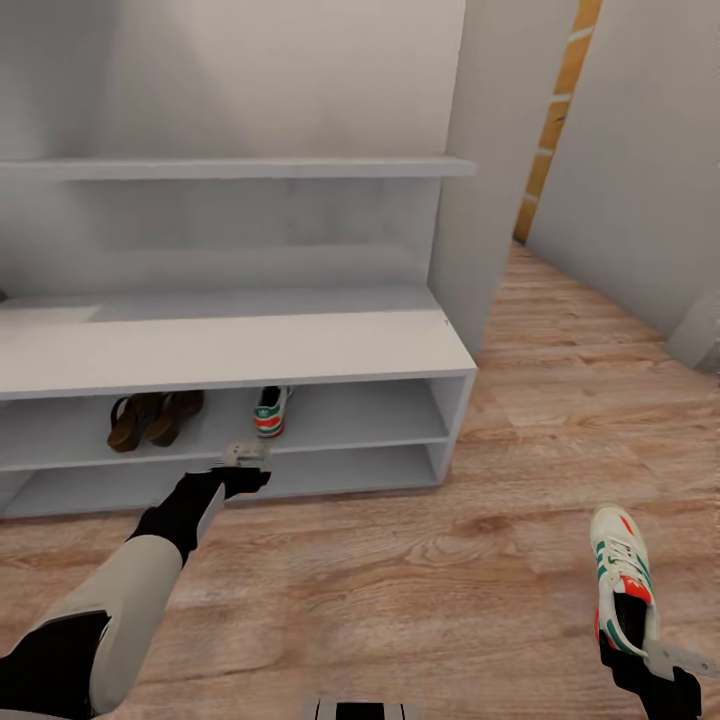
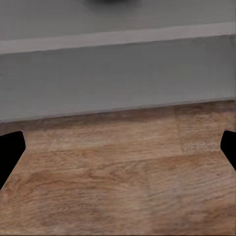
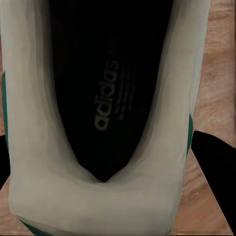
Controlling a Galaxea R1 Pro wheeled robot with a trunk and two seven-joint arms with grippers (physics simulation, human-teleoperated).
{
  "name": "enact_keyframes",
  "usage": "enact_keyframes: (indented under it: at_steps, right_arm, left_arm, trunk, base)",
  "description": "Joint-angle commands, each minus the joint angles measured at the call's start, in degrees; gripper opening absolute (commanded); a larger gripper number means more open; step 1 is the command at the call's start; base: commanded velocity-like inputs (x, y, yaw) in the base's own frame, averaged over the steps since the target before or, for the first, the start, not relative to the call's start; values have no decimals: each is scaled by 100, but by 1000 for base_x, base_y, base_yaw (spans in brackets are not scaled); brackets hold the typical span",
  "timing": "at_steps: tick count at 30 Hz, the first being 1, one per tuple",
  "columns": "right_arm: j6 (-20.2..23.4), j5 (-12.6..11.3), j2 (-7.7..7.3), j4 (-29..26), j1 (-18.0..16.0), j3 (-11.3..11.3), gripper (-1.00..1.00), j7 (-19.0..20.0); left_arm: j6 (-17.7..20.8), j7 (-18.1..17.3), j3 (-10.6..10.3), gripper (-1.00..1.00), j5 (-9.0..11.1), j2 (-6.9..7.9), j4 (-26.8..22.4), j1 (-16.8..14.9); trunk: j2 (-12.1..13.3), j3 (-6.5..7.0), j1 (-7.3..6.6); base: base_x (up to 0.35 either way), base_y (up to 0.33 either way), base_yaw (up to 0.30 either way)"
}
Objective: Pick up the two gym shoes and the two sandals from the corridor floor and place them onto the hallstand (shoe rack) in the corridor, making sure they are on the rack and not on the floor. Arrange them so the two gym shoes are next to each other and the two sandals are next to each other.
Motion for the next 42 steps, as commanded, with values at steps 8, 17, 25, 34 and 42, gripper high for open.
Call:
enact_keyframes:
  at_steps: [8,17,25,34,42]
  right_arm:
    - [-28,28,3,1,-8,-49,-100,49]
    - [-35,36,15,12,-8,-44,-100,49]
    - [-40,45,8,147,-8,-40,-100,65]
    - [-54,45,3,396,-8,-40,-100,66]
    - [-54,38,40,406,-8,-39,-100,58]
  left_arm:
    - [-727,-360,198,100,359,49,-30,825]
    - [-1804,-2016,222,100,501,268,-62,2148]
    - [-2642,-3206,459,100,1034,1009,0,3337]
    - [-3546,-3588,754,100,1346,1258,159,4029]
    - [-3608,-3606,876,100,1373,1273,256,4091]
  trunk:
    - [-2,-4,-5]
    - [-2,-4,-5]
    - [-2,-4,-5]
    - [-2,-4,-5]
    - [-2,-4,-5]
  base:
    - [-333,0,0]
    - [-194,0,0]
    - [-6,0,0]
    - [0,0,0]
    - [-82,83,0]
